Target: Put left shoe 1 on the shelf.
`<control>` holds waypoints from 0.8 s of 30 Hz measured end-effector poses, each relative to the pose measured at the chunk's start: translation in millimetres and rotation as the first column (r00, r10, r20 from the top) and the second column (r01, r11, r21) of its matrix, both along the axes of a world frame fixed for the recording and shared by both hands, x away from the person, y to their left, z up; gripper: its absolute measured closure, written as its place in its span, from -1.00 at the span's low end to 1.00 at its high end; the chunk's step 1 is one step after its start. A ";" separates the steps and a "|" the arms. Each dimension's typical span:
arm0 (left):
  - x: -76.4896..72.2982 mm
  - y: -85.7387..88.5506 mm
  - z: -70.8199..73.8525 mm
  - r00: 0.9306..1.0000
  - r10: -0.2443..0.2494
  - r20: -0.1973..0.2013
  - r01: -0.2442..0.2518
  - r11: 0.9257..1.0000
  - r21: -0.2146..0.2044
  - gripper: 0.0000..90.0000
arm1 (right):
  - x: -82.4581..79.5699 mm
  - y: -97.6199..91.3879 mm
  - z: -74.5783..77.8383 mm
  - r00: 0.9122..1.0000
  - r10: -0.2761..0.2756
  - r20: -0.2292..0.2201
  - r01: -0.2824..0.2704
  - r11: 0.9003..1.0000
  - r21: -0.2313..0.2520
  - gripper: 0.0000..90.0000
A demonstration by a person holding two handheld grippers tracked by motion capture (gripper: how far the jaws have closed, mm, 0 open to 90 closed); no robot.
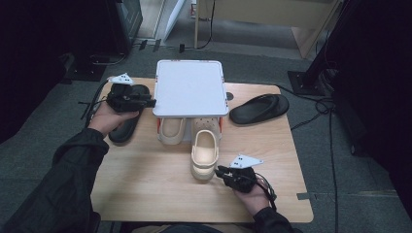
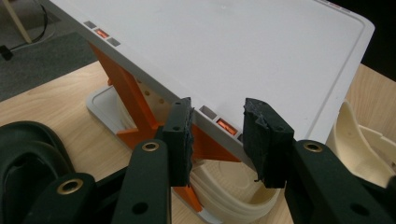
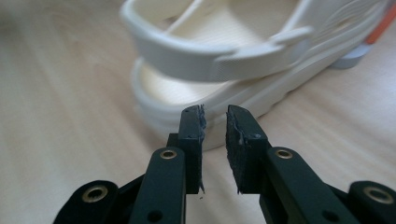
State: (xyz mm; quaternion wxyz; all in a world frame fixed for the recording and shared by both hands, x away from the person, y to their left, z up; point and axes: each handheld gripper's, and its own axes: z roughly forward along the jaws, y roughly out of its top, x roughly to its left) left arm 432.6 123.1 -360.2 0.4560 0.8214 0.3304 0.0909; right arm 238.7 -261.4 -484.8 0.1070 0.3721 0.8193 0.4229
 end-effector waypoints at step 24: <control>3.2 -8.9 12.1 0.999 -0.032 0.020 0.033 0.998 -0.052 0.51 | -12.1 48.8 -21.6 0.990 0.138 0.003 -0.138 0.989 -0.049 0.75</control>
